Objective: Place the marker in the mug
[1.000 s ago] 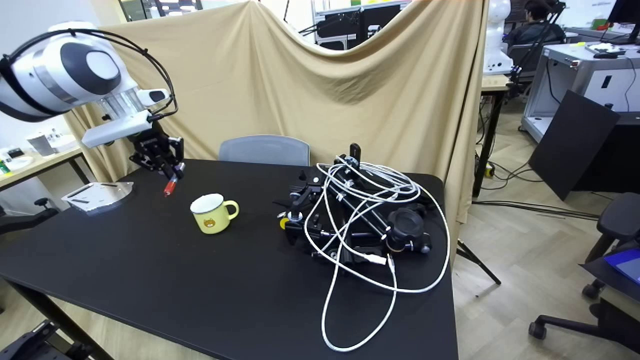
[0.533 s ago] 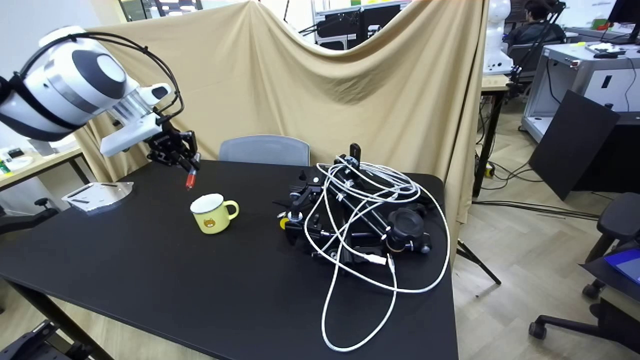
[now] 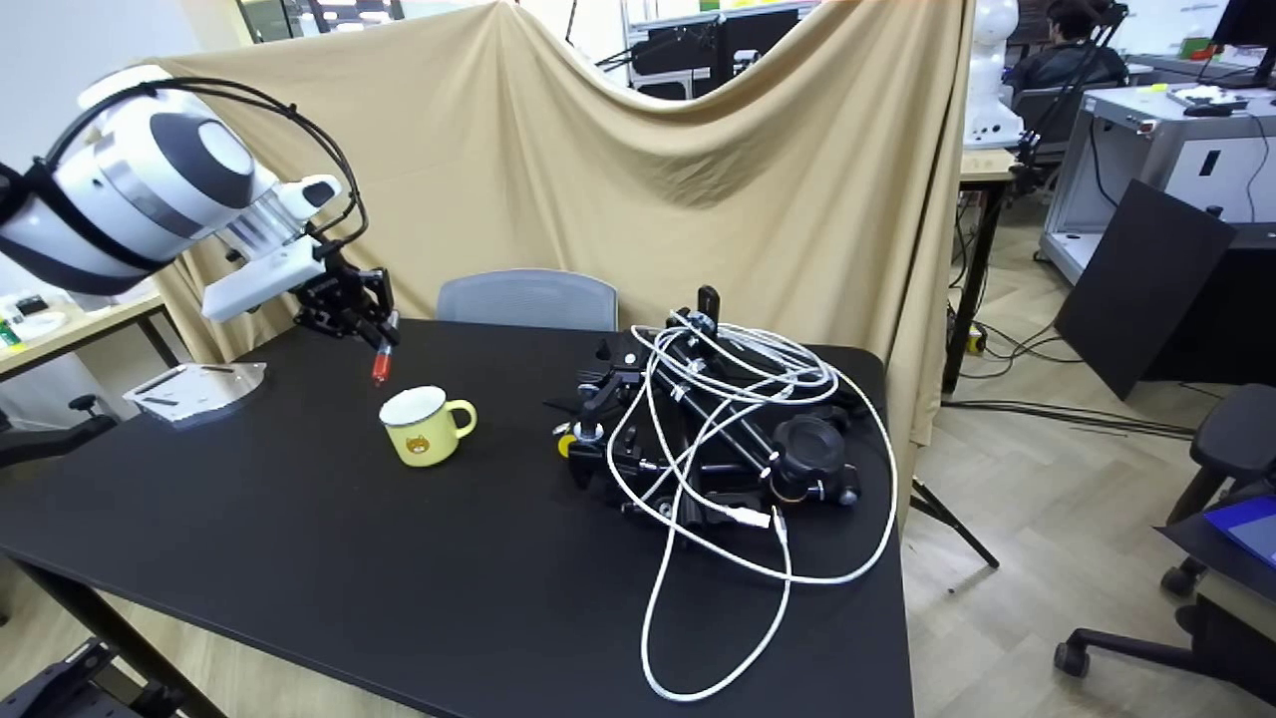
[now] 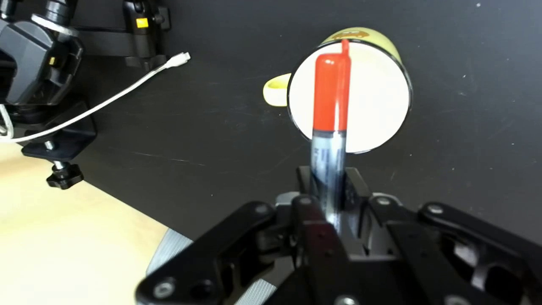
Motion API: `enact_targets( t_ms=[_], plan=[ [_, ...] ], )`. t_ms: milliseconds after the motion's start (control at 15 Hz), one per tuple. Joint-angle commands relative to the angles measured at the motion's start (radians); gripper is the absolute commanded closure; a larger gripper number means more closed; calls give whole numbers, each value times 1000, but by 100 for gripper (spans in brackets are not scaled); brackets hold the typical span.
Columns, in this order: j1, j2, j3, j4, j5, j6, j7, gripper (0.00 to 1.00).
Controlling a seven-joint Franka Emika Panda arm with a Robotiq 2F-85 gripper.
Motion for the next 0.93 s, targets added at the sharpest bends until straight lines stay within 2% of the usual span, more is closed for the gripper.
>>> enact_targets(
  t_ms=[0,200,333,600,867],
  plan=[
    [20,14,-44,20,-237,82,244,95],
    [27,30,-73,39,-416,160,455,95],
    [24,46,-82,49,-492,202,589,95],
    [24,86,-103,68,-646,263,786,95],
    [34,139,-115,99,-827,269,957,95]
  ],
)
